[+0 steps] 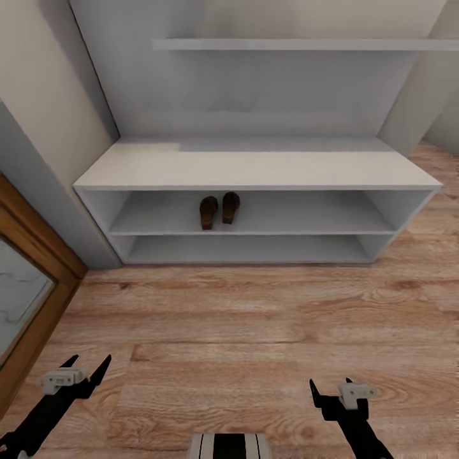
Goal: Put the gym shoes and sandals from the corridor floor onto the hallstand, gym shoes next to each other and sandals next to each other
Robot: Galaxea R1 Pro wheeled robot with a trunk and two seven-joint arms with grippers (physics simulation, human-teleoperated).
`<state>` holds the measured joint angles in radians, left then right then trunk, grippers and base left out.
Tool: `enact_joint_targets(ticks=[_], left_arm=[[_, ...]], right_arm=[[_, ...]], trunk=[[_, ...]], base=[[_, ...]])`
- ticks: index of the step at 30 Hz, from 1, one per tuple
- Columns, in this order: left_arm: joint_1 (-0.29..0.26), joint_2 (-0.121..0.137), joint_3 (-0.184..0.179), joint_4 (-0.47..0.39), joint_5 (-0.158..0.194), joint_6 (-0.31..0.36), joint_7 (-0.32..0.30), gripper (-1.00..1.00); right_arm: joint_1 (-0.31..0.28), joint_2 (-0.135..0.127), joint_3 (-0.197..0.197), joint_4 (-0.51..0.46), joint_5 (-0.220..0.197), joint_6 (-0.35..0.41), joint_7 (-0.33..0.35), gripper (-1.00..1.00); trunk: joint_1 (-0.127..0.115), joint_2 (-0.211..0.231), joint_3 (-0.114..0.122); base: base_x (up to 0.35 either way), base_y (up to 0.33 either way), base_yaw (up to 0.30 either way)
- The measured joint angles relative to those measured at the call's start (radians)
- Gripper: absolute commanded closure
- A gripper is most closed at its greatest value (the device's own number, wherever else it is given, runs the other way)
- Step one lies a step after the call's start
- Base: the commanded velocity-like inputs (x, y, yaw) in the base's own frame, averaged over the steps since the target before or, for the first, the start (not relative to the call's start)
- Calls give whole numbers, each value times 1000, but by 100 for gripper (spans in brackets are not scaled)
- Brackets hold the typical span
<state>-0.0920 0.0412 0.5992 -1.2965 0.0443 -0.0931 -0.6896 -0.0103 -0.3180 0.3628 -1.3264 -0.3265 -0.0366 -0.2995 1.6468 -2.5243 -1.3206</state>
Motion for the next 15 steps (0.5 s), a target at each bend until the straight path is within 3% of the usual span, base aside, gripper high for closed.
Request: enact_joint_targets(ticks=[10, 15], left_arm=[[0, 0, -73, 2, -4, -2, 17, -100], [0, 0, -90, 6, -4, -2, 23, -100]], right_arm=[[0, 1, -1, 1, -1, -4, -37, -100], [0, 2, -2, 2, -2, -10, -43, -100]], trunk=[[0, 0, 3], [0, 0, 5]], base=[[0, 0, -256], [0, 0, -274]])
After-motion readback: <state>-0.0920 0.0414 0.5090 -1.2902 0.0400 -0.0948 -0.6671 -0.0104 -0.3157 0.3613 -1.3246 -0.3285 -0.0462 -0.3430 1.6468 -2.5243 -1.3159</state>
